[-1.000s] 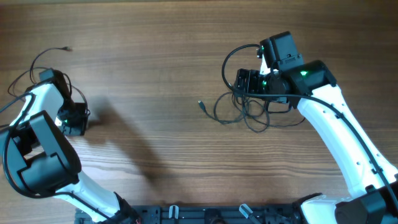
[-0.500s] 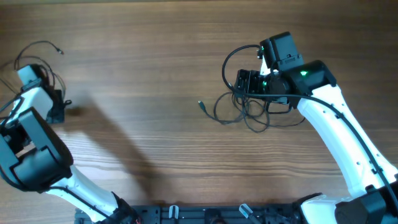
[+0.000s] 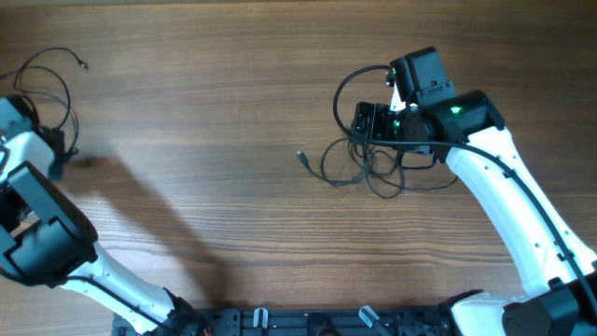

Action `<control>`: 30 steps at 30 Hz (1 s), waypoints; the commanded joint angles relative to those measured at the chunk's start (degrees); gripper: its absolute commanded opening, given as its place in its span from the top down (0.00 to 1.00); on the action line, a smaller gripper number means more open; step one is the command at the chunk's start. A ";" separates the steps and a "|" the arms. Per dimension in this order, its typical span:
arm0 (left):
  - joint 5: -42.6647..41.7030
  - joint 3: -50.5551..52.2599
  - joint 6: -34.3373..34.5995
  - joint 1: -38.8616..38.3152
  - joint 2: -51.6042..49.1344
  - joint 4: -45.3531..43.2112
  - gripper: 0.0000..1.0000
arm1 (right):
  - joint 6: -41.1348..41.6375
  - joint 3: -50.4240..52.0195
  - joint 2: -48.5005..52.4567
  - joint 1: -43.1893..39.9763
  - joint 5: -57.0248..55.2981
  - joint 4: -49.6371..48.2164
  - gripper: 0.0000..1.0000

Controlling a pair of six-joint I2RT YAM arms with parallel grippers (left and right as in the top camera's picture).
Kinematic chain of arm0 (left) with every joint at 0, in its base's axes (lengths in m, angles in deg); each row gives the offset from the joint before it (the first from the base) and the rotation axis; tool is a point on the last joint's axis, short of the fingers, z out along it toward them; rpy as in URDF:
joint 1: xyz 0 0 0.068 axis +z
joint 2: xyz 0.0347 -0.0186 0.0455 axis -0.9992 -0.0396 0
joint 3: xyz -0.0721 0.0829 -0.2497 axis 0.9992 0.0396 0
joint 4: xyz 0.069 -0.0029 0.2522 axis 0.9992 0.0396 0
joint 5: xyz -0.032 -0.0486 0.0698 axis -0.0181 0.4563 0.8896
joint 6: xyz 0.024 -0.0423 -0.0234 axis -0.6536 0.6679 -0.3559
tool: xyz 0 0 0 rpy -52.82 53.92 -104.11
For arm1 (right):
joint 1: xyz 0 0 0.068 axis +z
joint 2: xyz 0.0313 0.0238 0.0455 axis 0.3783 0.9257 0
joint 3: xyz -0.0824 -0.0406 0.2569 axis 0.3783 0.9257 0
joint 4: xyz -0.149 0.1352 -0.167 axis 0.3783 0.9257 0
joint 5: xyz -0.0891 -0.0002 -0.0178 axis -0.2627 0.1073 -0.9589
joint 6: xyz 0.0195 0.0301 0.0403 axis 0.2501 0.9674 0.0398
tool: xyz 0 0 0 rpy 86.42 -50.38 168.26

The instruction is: Untangle cables

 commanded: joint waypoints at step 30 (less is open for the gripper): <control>-23.15 -19.47 -54.23 -64.17 12.24 39.69 0.04 | 5.99 -4.50 -15.26 -20.20 -18.95 10.84 0.00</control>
